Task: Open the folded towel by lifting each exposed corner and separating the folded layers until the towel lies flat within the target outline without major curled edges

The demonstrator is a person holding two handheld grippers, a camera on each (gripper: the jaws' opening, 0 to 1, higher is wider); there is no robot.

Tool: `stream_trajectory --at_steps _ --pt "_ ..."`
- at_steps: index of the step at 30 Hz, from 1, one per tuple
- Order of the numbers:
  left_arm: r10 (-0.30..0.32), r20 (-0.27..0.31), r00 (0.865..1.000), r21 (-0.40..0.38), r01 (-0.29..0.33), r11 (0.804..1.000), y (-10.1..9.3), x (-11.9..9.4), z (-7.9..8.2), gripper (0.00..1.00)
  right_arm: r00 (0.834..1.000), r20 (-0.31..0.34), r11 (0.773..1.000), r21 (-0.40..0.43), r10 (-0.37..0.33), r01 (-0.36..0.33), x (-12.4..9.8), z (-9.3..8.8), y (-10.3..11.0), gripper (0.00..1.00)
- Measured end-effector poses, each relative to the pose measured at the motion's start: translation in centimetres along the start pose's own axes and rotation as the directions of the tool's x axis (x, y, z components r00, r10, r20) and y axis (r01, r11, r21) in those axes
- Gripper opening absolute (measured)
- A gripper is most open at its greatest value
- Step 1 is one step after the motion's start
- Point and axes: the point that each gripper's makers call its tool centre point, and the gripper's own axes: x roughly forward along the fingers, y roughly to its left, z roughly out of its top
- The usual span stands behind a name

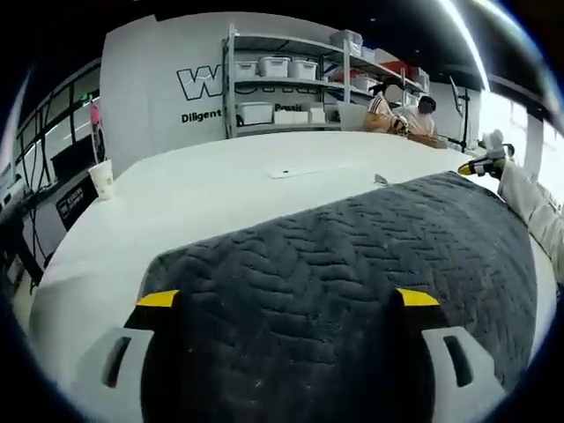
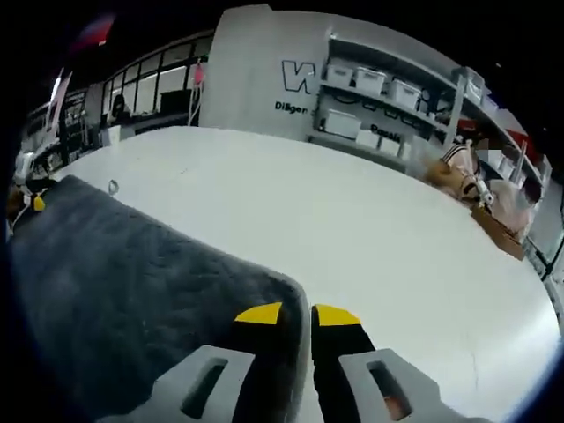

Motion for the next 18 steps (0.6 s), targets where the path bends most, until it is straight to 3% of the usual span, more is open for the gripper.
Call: stream_trajectory --at_steps 5,8,18 --pt "0.001 0.007 1.0 -0.01 0.0 1.0 0.1 0.1 -0.1 0.97 0.999 -0.03 0.999 -0.01 0.033 -0.034 0.5 -1.2 0.6 0.03" --pt "0.002 0.014 1.0 -0.01 -0.002 1.0 0.1 0.1 -0.1 0.97 0.999 -0.022 0.999 -0.007 0.032 -0.032 0.4 -1.1 0.6 0.02" --pt "0.0 0.041 0.999 -0.01 0.001 1.0 0.4 0.1 -0.2 0.97 1.0 -0.022 0.997 -0.07 -0.021 0.02 0.6 -1.1 0.0 0.0"
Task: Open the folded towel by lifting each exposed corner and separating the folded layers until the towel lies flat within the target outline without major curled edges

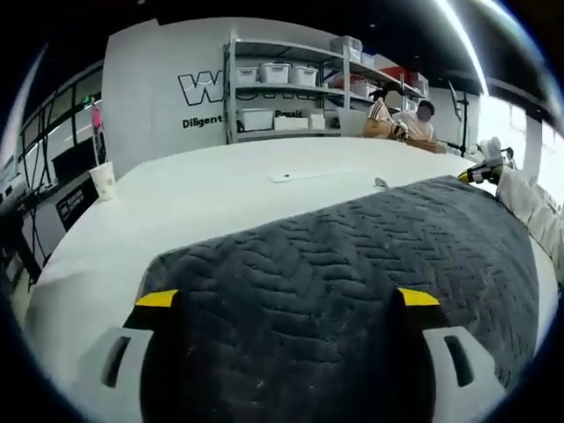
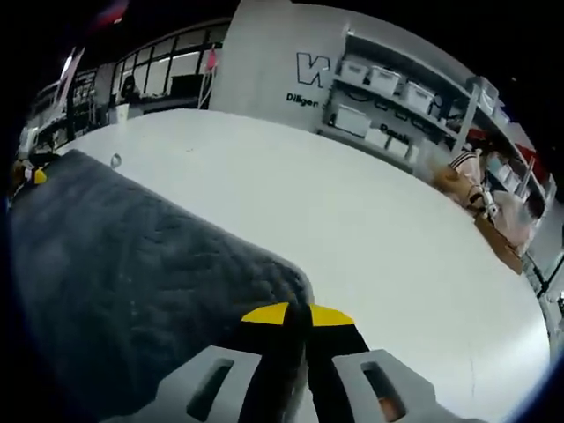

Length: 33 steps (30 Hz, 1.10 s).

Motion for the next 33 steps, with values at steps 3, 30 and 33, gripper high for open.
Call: stream_trajectory --at_steps 3,30,33 --pt "0.001 0.003 1.0 0.0 -0.001 1.0 0.0 0.0 0.0 0.97 1.0 0.001 1.0 -0.025 -0.018 0.018 0.1 0.1 -0.1 0.0" --pt "0.002 0.01 1.0 0.0 -0.002 1.0 0.0 -0.1 -0.1 0.97 0.992 0.025 0.985 -0.119 -0.125 0.127 -0.6 1.2 -1.4 0.11" --pt "0.002 0.009 1.0 0.0 -0.002 1.0 0.0 -0.1 0.0 0.97 0.992 0.037 0.987 -0.095 -0.123 0.126 -1.5 1.7 -1.3 0.18"
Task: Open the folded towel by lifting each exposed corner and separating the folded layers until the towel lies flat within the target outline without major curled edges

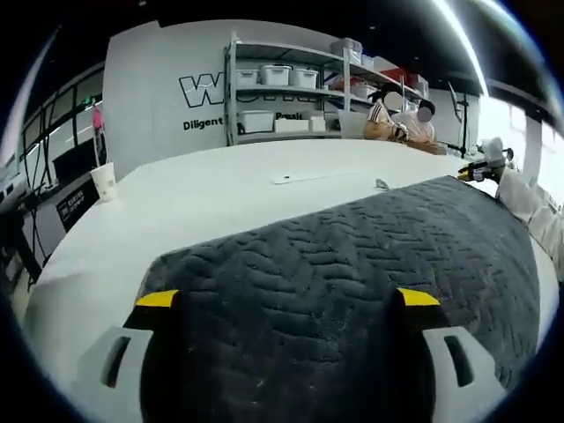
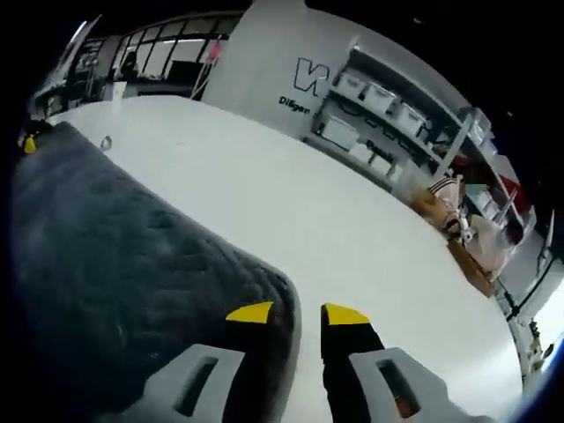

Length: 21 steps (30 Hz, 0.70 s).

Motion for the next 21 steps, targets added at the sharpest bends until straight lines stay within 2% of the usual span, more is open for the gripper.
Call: stream_trajectory --at_steps 4,8,10,13,15,16,18,21 --pt "0.0 -0.001 1.0 0.0 0.0 1.0 0.0 0.0 0.0 0.97 1.0 0.015 0.998 0.066 0.012 -0.013 -1.3 0.6 0.3 0.23" --pt "0.0 -0.001 1.0 0.0 0.0 1.0 0.0 0.0 0.0 0.97 0.997 0.04 0.99 0.121 0.07 -0.074 -2.1 1.5 1.6 0.37" --pt "0.0 0.0 1.0 -0.001 0.0 1.0 -0.1 0.0 0.0 0.97 0.996 0.041 0.989 0.114 0.085 -0.089 -2.6 1.9 2.3 0.43" --pt "0.0 0.0 1.0 -0.001 0.0 1.0 0.0 0.0 0.0 0.97 0.992 0.042 0.983 0.133 0.122 -0.126 -3.2 2.4 3.9 0.53" --pt "0.0 0.0 1.0 -0.001 0.0 1.0 -0.1 0.0 0.0 0.97 0.988 0.043 0.976 0.155 0.15 -0.155 -3.4 2.6 4.9 0.64" --pt "0.0 0.0 1.0 -0.001 0.0 1.0 -0.1 0.0 0.0 0.97 0.983 0.046 0.967 0.179 0.177 -0.183 -3.7 2.6 6.1 0.69" --pt "-0.001 0.0 1.0 -0.001 0.001 1.0 -0.1 0.0 0.0 0.97 0.969 0.027 0.953 0.173 0.246 -0.247 -3.9 2.5 8.0 0.77" --pt "-0.001 0.0 1.0 -0.001 0.001 1.0 0.0 0.0 0.0 0.97 0.963 0.031 0.953 0.14 0.268 -0.269 -4.0 2.9 9.6 0.79"
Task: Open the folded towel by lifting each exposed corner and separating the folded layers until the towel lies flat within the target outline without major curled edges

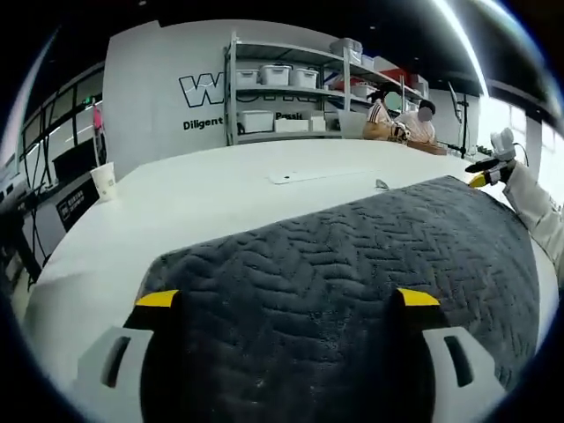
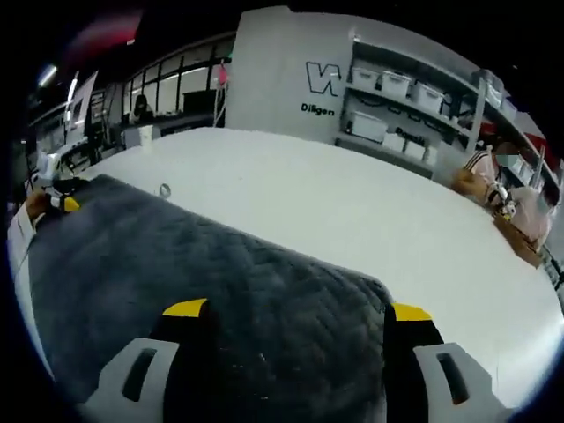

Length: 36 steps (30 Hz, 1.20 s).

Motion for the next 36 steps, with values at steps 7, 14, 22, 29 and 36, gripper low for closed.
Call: stream_trajectory --at_steps 7,14,22,29,36 --pt "0.0 0.001 1.0 -0.003 0.0 1.0 0.0 0.0 0.0 0.96 0.993 0.031 0.993 0.005 0.117 -0.118 0.3 0.9 4.7 0.91" --pt "0.009 0.002 1.0 -0.013 -0.009 1.0 0.3 -0.3 0.2 0.92 0.972 0.056 0.973 -0.028 0.229 -0.227 1.0 1.7 9.7 0.99" --pt "0.03 0.027 0.999 -0.021 -0.03 0.999 1.1 -1.0 1.0 0.87 0.932 0.114 0.937 -0.087 0.345 -0.337 1.8 2.5 14.3 0.99" --pt "0.072 0.042 0.997 -0.035 -0.071 0.997 2.6 -1.8 1.3 0.82 0.901 0.122 0.906 -0.142 0.416 -0.399 1.8 2.7 17.2 0.99" --pt "0.105 0.09 0.99 -0.053 -0.1 0.994 3.5 -2.6 3.1 0.75 0.892 0.056 0.883 -0.178 0.449 -0.434 2.4 1.2 18.7 0.99"
